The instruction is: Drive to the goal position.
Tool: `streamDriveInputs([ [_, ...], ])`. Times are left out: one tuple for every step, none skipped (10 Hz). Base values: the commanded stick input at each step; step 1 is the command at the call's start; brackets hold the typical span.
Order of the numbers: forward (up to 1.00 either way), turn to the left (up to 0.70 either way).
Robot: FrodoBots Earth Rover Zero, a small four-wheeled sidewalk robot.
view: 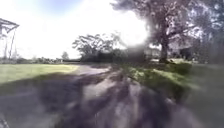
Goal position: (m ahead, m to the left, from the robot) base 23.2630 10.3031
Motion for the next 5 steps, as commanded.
streamDriveInputs([
  [0.85,0.00],
  [0.85,0.00],
  [0.85,0.00],
  [0.85,0.00],
  [0.85,0.00],
])
